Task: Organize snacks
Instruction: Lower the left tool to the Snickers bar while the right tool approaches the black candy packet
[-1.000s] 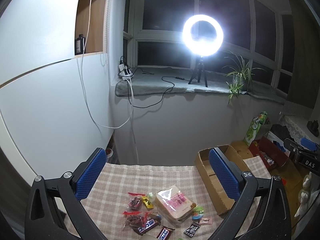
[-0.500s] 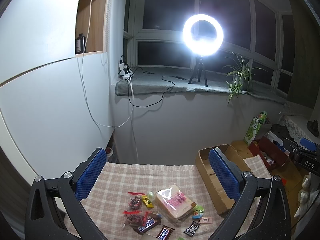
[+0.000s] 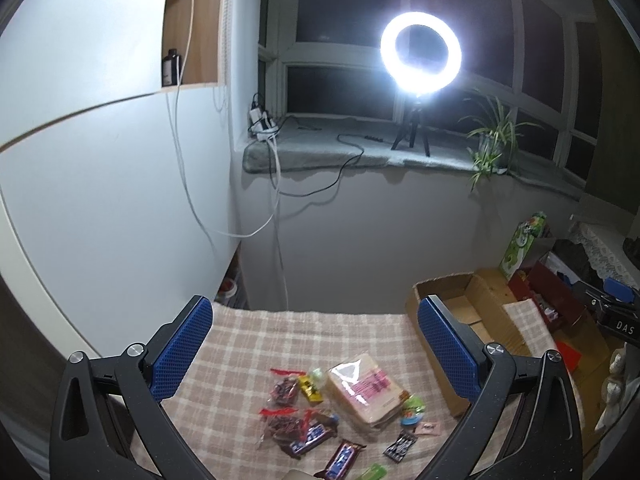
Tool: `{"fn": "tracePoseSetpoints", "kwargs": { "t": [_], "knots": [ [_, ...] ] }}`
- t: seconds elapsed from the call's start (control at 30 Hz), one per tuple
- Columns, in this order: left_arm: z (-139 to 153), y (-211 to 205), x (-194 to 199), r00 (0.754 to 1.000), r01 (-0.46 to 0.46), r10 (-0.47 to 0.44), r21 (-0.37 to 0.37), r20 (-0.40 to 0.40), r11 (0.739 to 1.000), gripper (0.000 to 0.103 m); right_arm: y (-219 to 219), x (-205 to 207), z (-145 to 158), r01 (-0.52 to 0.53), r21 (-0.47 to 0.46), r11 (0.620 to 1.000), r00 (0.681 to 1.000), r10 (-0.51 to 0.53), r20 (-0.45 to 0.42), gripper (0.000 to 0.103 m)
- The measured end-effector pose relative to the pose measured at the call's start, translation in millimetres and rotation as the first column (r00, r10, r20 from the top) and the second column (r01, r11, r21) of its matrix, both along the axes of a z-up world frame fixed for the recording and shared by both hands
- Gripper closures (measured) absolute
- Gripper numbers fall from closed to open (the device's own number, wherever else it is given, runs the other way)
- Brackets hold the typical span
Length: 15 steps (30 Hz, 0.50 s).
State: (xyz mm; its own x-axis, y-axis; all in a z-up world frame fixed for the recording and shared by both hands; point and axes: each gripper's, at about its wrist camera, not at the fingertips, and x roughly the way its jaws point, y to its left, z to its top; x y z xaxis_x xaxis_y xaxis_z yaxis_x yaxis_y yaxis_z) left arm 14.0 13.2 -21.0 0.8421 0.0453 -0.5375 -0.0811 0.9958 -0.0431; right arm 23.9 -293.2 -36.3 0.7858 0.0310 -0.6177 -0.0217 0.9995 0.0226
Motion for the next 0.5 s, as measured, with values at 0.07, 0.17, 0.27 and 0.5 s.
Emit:
{"fn": "tracePoseSetpoints", "kwargs": {
  "t": [0.07,0.17,0.27,0.5],
  "knots": [
    [-5.3,5.9,0.3,1.000,-0.011,0.011,-0.003,-0.025,1.000,0.001,-0.6,4.5,-5.6,-0.025,0.008,1.000,0.999,0.025,-0.032,0.004],
    [-13.8,14.2,0.6,0.998,-0.025,0.025,-0.005,-0.061,1.000,0.001,0.9,7.5,-19.6,-0.068,0.009,0.998,0.994,0.069,-0.084,0.004],
    [-22.2,19.5,-1.4,0.995,-0.030,0.029,-0.004,-0.095,1.000,0.001,5.4,9.1,-34.4,-0.133,0.018,0.991,0.980,0.134,-0.145,0.004],
    [-45.9,22.7,-3.8,0.981,0.010,-0.013,-0.013,-0.193,1.000,0.014,23.5,3.8,-74.7,-0.298,0.042,0.954,0.919,0.299,-0.256,0.004]
  ]
}}
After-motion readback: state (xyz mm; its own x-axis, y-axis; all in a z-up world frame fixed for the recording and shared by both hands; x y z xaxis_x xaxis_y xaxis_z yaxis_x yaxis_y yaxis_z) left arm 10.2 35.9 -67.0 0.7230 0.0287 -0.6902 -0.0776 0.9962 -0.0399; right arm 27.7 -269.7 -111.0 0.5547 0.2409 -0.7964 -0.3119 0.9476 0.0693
